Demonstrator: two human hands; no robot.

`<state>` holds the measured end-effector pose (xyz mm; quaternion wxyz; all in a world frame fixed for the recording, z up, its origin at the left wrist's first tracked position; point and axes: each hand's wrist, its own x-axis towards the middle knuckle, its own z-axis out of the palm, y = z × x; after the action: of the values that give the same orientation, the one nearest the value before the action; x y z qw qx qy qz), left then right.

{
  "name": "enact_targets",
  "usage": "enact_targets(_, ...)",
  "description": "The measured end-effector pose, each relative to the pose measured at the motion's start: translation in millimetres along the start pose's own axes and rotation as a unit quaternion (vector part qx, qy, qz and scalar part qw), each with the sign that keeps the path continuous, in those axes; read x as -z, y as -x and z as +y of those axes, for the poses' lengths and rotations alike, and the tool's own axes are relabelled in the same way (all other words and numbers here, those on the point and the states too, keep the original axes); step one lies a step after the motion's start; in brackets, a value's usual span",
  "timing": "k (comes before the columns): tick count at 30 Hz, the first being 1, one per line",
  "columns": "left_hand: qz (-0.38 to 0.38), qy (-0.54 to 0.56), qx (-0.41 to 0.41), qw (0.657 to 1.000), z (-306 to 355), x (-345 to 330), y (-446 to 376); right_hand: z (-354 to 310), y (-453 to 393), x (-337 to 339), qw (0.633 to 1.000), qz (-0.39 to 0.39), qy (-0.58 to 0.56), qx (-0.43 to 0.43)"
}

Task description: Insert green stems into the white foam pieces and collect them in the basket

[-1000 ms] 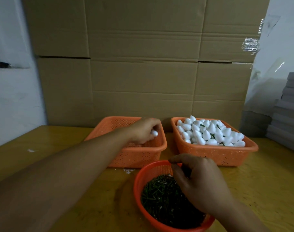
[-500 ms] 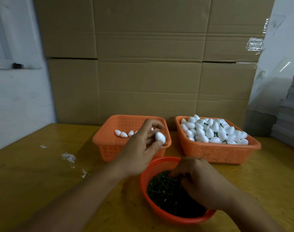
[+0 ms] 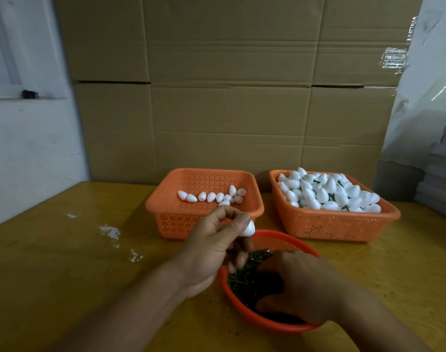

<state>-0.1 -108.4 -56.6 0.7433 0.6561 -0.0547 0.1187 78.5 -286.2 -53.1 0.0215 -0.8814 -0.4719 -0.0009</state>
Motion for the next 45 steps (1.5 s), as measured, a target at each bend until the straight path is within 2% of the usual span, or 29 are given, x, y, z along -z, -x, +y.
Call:
enact_targets(6, -0.016, 0.033, -0.005, 0.999, 4, -1, 2, -4, -4, -3, 1.000, -0.008, -0.014, -0.013)
enact_targets(12, -0.077, 0.078, 0.032, 0.993, 4, 2, 4, -5, -6, -4, 0.999, -0.006, -0.025, -0.024)
enact_targets(23, -0.023, 0.075, 0.039, 0.996, 2, 2, 4, -9, -6, -5, 0.998, -0.035, -0.035, -0.041)
enact_targets(29, 0.003, 0.096, 0.059, 0.994, 1, 3, 3, -2, -5, -3, 0.998, 0.008, -0.056, -0.032)
enact_targets(37, 0.000, 0.091, 0.074, 0.993, 2, 3, 5, 5, -1, 7, 0.986, 0.112, -0.125, -0.009)
enact_targets(39, 0.000, 0.083, 0.075, 0.994, 3, 3, 6, 6, 0, 8, 0.972, 0.164, -0.168, -0.008)
enact_targets(41, 0.004, 0.074, 0.075, 0.994, 3, 2, 6, 3, 1, 11, 0.942, 0.205, -0.265, -0.020)
enact_targets(42, 0.005, 0.068, 0.074, 0.995, 3, 2, 6, 0, 2, 13, 0.915, 0.215, -0.342, -0.024)
enact_targets(45, 0.006, 0.055, 0.070, 0.996, 2, 2, 5, -9, 4, 18, 0.788, 0.221, -0.575, -0.020)
